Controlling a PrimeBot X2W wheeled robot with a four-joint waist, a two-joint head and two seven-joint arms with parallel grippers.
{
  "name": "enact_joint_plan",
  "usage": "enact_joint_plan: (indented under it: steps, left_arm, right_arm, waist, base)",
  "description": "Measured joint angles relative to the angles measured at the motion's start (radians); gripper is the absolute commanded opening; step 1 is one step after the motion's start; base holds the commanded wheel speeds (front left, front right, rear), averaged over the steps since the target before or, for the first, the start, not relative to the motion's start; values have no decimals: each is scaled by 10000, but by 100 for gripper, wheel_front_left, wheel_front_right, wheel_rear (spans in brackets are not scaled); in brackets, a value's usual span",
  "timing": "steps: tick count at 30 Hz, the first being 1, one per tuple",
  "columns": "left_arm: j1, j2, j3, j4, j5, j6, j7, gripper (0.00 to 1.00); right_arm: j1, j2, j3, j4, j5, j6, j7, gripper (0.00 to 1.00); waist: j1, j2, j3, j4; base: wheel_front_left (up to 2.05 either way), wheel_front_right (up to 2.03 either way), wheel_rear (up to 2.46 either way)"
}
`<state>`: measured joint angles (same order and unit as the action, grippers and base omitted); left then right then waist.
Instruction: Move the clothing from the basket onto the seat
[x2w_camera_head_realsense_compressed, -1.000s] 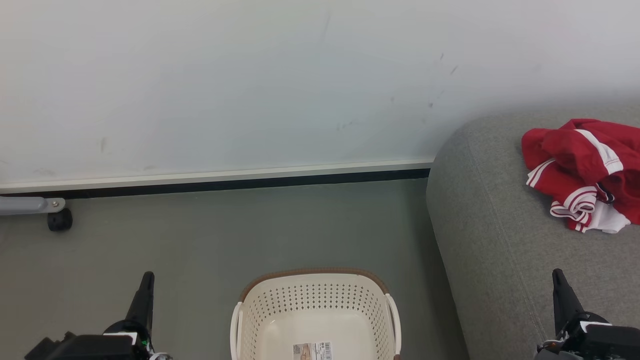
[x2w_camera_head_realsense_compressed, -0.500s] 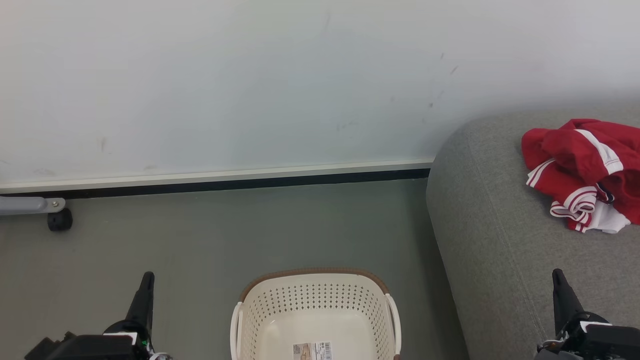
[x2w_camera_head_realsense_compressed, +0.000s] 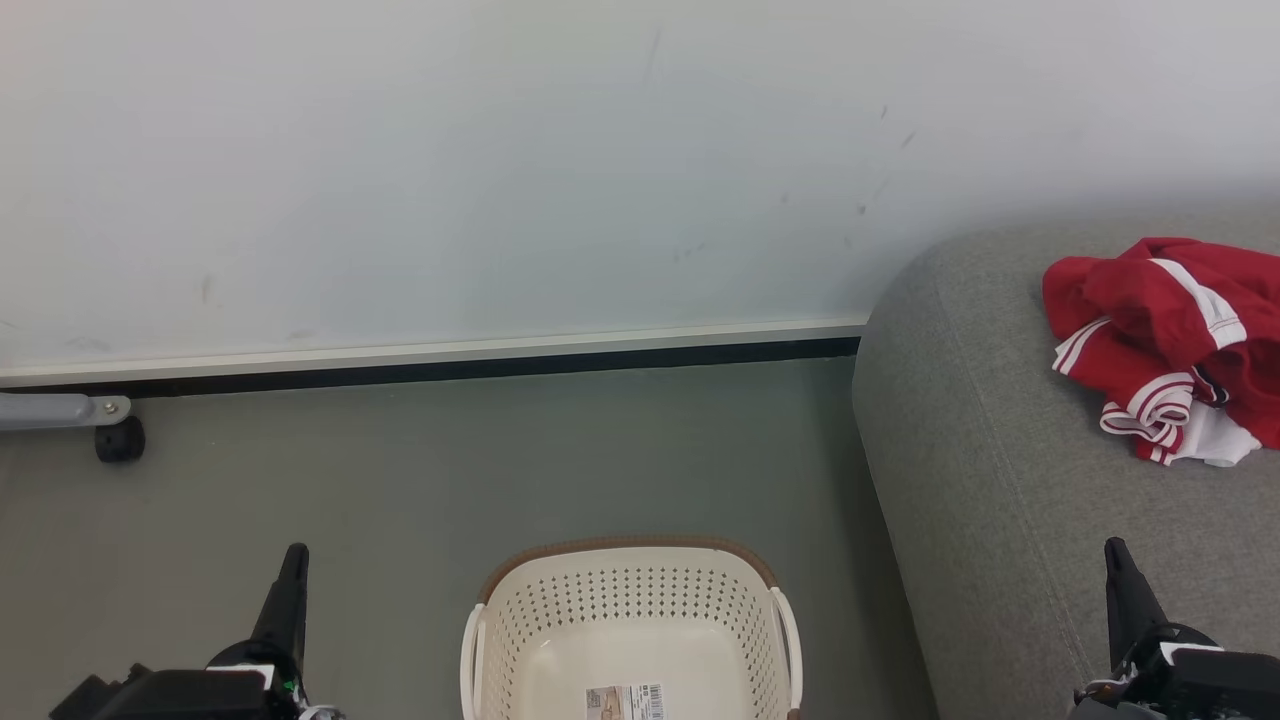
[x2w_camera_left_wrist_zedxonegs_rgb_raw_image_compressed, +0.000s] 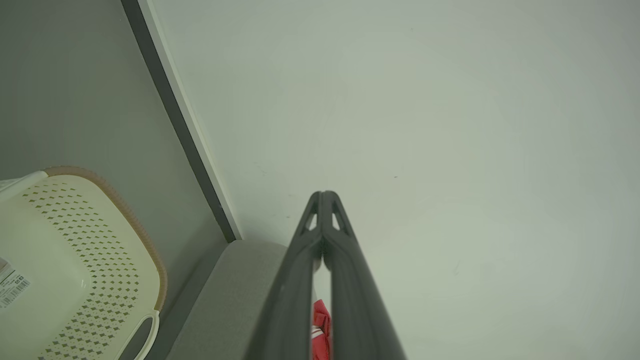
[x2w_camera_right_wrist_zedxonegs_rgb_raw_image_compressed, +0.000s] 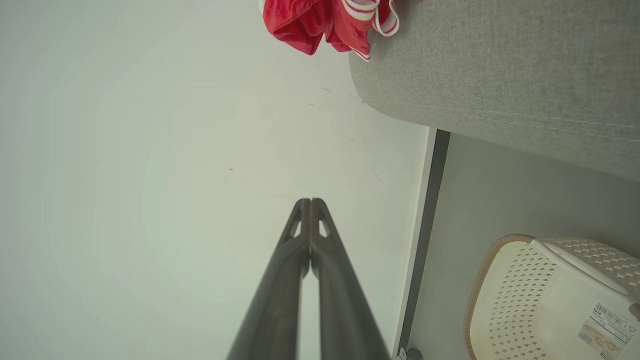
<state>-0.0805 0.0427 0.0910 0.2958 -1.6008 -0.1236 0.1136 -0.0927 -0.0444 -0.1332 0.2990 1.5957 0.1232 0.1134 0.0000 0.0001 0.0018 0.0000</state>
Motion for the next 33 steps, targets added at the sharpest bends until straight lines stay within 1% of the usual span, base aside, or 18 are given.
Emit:
enact_joint_plan:
  steps: [33]
  left_arm:
    - [0,0,0,0,-2,0,0,0]
  right_arm:
    - [0,0,2,-6,0,0,0,0]
  waist:
    - [0,0,1,0]
  base:
    - [0,0,0]
